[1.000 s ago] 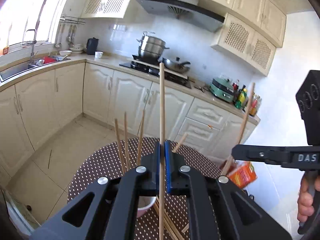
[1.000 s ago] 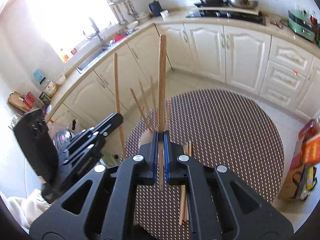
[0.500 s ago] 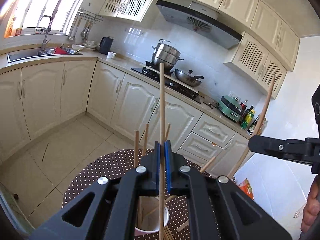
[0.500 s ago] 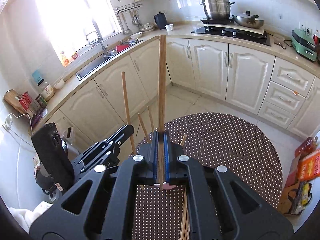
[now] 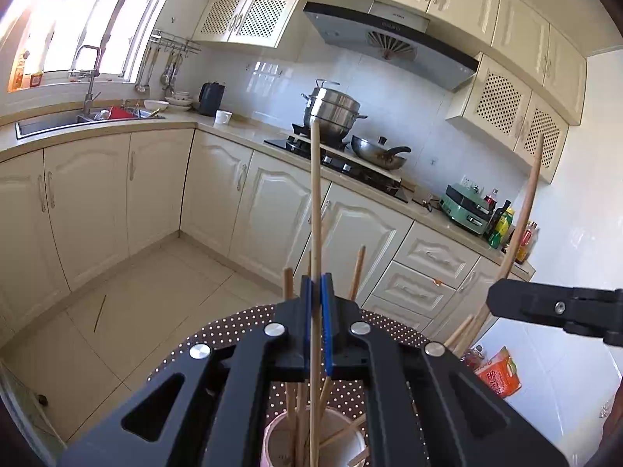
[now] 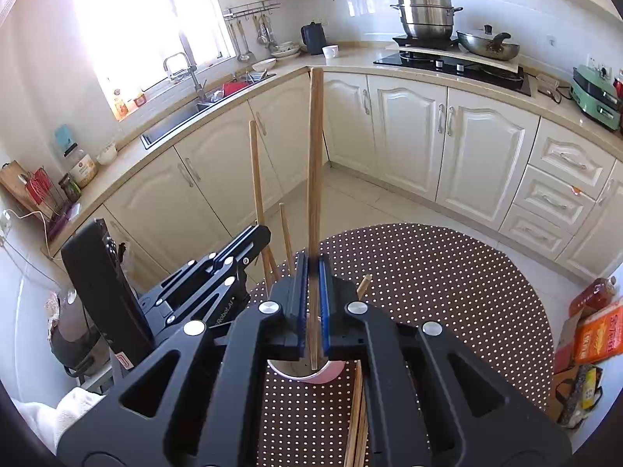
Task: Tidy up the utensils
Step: 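Lower both chopsticks into the pink cup and open both tools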
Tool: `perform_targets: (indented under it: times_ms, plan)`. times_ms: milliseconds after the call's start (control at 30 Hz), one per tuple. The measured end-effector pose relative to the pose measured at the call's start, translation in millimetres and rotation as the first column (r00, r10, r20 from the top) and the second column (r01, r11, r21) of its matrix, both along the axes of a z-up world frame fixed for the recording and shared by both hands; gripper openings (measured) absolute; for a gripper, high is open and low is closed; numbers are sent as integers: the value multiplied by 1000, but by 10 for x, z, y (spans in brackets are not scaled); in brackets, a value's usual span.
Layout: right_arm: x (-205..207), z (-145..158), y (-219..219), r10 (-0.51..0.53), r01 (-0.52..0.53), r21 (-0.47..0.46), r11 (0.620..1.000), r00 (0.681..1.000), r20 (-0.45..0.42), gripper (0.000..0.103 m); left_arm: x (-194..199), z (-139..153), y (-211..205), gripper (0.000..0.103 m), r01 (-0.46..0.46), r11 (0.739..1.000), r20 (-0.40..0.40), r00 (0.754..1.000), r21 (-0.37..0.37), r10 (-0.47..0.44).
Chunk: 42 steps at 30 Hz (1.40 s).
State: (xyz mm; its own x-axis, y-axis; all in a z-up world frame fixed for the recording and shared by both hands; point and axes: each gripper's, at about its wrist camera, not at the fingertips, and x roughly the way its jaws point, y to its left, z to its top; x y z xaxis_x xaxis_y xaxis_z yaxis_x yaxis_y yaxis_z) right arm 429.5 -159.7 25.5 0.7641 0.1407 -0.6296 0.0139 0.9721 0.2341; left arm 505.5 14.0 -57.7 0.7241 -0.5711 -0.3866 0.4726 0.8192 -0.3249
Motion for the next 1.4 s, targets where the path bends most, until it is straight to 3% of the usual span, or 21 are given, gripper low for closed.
perform_targets:
  times_ms: [467,733,1133,1267,1400]
  plan:
    - [-36,-211,98,1,-1,-3,1000,1000,-13,6,-180,-156,105,5,9,999,7,1000,54,-9]
    - [-37,-281,129,-4,4,2,1000,1000,-17,6,-151,-127,154,5,-2,1000,40,999,20,1]
    - [-63,-375,146,-11,11,16,1000,999,-49,6,-240,-179,134,7,42,997,-39,998,68,-39]
    - [-49,-395,154,-8,9,20,1000,998,-58,6,-273,-155,153,26,45,996,-60,997,72,-41]
    - [-36,-422,164,-2,4,26,1000,998,-67,6,-314,-158,174,26,48,995,-75,996,83,-42]
